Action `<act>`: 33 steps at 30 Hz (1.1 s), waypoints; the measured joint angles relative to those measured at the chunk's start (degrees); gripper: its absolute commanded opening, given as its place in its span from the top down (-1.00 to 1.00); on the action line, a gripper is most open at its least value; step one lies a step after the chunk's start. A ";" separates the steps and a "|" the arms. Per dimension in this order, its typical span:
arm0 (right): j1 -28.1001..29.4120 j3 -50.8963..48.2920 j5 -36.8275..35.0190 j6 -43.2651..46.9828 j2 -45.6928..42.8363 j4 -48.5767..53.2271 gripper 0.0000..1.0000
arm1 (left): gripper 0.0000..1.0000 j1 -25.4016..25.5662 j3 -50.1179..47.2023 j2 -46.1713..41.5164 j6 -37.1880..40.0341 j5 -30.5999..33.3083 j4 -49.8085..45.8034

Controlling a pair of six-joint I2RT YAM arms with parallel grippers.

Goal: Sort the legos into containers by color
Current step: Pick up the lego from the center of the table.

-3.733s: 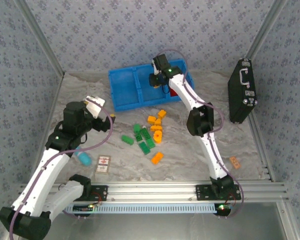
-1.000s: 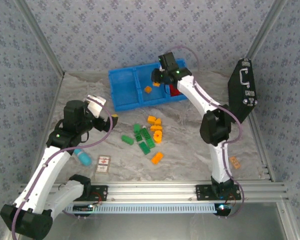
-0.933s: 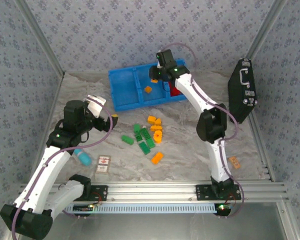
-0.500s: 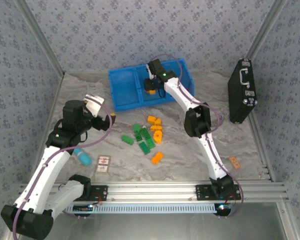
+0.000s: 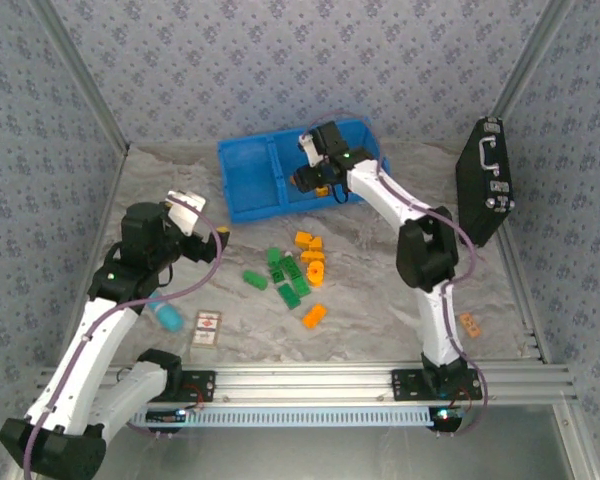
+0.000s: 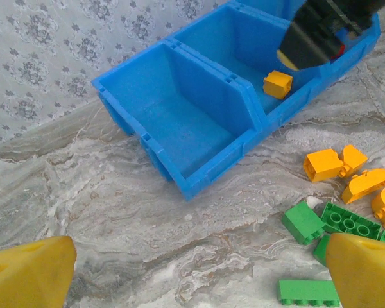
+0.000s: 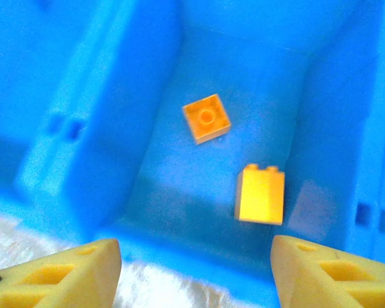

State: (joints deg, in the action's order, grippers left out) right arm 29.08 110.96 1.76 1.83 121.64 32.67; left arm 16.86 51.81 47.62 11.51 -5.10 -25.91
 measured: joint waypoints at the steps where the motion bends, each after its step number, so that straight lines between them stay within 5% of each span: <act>1: 0.31 -2.62 1.05 1.05 -2.38 -1.09 -0.22 | -1.00 0.00 0.00 -0.26 0.00 0.00 0.00; 14: 4.74 -13.31 9.64 15.02 -10.73 -0.13 -0.19 | -1.00 0.00 0.00 -0.66 -0.17 -0.76 0.00; 33: 11.26 -15.10 3.08 20.76 -5.20 8.07 -0.29 | -1.00 0.00 0.00 -0.57 -0.22 -1.79 0.00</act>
State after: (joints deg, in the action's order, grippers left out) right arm 40.34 95.85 4.84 22.59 116.44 40.73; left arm 16.86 51.81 47.05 11.29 -6.90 -25.91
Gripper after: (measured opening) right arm 0.635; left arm 0.998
